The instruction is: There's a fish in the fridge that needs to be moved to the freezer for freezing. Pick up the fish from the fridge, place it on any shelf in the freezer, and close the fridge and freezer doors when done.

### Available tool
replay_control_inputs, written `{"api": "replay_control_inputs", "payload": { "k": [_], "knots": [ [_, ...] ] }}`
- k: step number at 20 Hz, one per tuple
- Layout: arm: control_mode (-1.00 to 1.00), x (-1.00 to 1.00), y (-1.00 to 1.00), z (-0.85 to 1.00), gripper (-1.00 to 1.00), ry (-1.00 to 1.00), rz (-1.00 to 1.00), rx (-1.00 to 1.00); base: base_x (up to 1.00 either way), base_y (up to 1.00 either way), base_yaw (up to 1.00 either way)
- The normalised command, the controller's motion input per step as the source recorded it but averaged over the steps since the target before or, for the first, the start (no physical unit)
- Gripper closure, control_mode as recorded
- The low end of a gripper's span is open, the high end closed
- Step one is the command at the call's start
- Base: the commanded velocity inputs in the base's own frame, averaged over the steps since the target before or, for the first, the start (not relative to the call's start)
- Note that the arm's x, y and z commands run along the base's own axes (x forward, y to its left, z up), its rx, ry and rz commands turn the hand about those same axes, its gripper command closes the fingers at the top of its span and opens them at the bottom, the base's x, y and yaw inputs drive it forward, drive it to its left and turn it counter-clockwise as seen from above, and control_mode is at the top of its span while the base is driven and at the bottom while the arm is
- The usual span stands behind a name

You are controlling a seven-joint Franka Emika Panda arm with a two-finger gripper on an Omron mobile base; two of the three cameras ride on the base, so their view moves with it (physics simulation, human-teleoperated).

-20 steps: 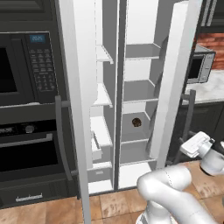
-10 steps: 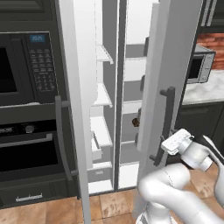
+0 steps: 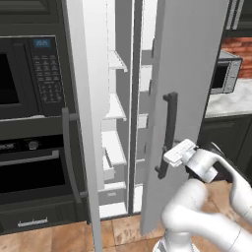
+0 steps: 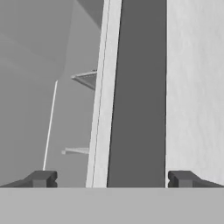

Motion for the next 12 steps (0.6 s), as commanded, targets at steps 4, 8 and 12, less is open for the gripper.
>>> {"api": "replay_control_inputs", "payload": {
  "k": [4,8,12],
  "knots": [
    [-1.00,0.52,1.00,0.00,-1.00,-0.02,0.00,0.00,0.00,0.00,0.00],
    [-1.00,0.69,0.97,0.00,-1.00,-0.01,0.00,-0.05,0.00,0.00,0.00],
    [-1.00,0.79,0.91,0.00,-1.00,0.00,-0.03,-0.05,0.00,0.00,0.00]
  ]
}}
